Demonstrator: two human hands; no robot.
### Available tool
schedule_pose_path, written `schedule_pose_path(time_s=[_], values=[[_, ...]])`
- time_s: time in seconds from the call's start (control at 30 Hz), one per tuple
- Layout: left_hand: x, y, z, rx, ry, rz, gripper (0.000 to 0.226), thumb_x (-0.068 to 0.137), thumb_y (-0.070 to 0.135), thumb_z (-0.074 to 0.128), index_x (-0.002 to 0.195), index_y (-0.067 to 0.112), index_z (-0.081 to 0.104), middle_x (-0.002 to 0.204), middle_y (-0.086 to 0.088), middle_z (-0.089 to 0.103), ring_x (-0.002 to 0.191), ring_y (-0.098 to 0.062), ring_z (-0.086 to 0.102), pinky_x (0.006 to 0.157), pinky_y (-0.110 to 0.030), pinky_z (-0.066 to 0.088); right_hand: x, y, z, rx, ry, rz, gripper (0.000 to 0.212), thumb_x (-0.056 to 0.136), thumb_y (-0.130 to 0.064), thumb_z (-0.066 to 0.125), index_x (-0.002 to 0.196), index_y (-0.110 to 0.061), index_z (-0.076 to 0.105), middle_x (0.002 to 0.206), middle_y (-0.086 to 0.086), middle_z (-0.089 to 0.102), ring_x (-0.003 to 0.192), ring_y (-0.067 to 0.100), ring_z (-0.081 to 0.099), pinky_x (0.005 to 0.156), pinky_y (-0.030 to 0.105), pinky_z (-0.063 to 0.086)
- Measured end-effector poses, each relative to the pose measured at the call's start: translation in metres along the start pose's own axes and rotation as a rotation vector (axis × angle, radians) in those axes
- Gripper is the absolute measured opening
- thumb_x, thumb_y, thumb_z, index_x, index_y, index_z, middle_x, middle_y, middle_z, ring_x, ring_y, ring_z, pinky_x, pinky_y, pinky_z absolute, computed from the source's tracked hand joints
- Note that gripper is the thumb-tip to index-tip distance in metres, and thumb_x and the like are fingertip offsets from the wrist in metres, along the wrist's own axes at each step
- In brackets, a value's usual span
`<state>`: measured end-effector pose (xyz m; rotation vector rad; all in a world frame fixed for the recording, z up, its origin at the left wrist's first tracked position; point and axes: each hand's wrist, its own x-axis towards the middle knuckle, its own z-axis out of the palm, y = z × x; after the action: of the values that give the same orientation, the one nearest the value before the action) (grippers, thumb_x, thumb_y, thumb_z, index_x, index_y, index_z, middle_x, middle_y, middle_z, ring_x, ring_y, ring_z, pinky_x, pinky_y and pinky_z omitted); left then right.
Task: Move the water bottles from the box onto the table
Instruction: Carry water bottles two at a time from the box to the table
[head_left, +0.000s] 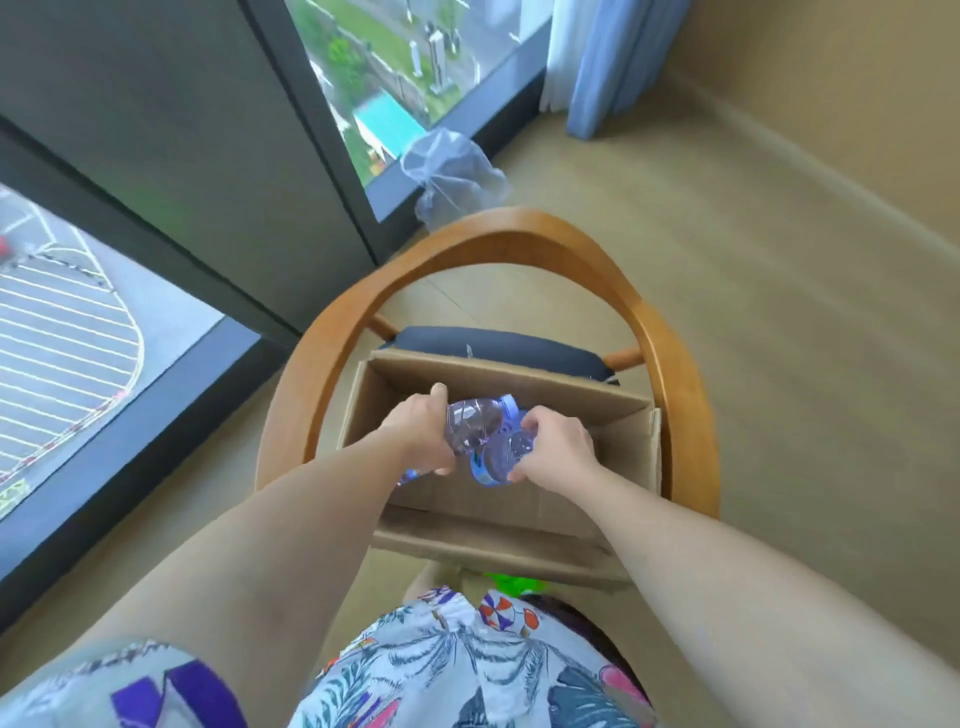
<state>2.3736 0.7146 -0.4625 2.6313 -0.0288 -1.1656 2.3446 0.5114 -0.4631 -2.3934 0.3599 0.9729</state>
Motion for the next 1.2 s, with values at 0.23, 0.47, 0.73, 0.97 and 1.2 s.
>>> schedule_pose_path(time_s=[0.23, 0.47, 0.73, 0.97, 1.2], values=[[-0.066, 0.002, -0.047, -0.465, 0.312, -0.142, 0.059, 0.053, 0.029, 0.078, 0.104, 0.02, 0.05, 0.093, -0.001, 0.061, 0.081, -0.014, 0.059, 0.063, -0.034, 0.052, -0.022, -0.054, -0.06, 0.44, 0.125, -0.172, 0.061, 0.047, -0.027, 0.099, 0.104, -0.025, 0.075, 0.099, -0.004, 0.077, 0.097, 0.02, 0.071, 0.088, 0.036, 0.057], [-0.165, -0.018, -0.093, -0.89, 0.659, -0.251, 0.061, 0.047, 0.034, 0.076, 0.106, 0.027, 0.059, 0.097, 0.003, 0.066, 0.09, -0.015, 0.063, 0.063, -0.028, 0.045, -0.082, -0.155, -0.08, 0.892, -0.035, -0.418, 0.019, 0.068, -0.029, 0.093, 0.069, -0.019, 0.076, 0.067, -0.007, 0.072, 0.056, 0.006, 0.061, 0.052, 0.019, 0.046], [-0.318, -0.083, -0.083, -1.361, 1.094, -0.334, 0.059, 0.043, 0.02, 0.079, 0.099, 0.02, 0.061, 0.102, -0.01, 0.071, 0.088, -0.028, 0.068, 0.078, -0.045, 0.06, -0.195, -0.262, -0.018, 0.893, -0.509, -0.55, 0.032, 0.086, -0.046, 0.074, 0.088, -0.016, 0.065, 0.067, 0.004, 0.064, 0.051, 0.019, 0.064, 0.063, 0.042, 0.063], [-0.494, -0.144, 0.0, -1.449, 1.435, -0.485, 0.074, 0.045, 0.019, 0.08, 0.117, 0.014, 0.063, 0.119, -0.009, 0.067, 0.107, -0.025, 0.064, 0.085, -0.039, 0.052, -0.35, -0.301, 0.091, 0.575, -0.812, -0.741, 0.038, 0.09, -0.044, 0.069, 0.099, -0.006, 0.07, 0.07, 0.008, 0.073, 0.061, 0.026, 0.074, 0.06, 0.047, 0.064], [-0.681, -0.152, 0.168, -1.493, 1.839, -0.637, 0.025, 0.063, 0.026, 0.088, 0.083, 0.015, 0.077, 0.082, -0.006, 0.077, 0.092, -0.037, 0.072, 0.089, -0.049, 0.057, -0.537, -0.264, 0.222, 0.243, -1.031, -1.013, 0.039, 0.085, -0.05, 0.077, 0.093, -0.013, 0.069, 0.065, 0.003, 0.072, 0.055, 0.022, 0.07, 0.064, 0.054, 0.065]])
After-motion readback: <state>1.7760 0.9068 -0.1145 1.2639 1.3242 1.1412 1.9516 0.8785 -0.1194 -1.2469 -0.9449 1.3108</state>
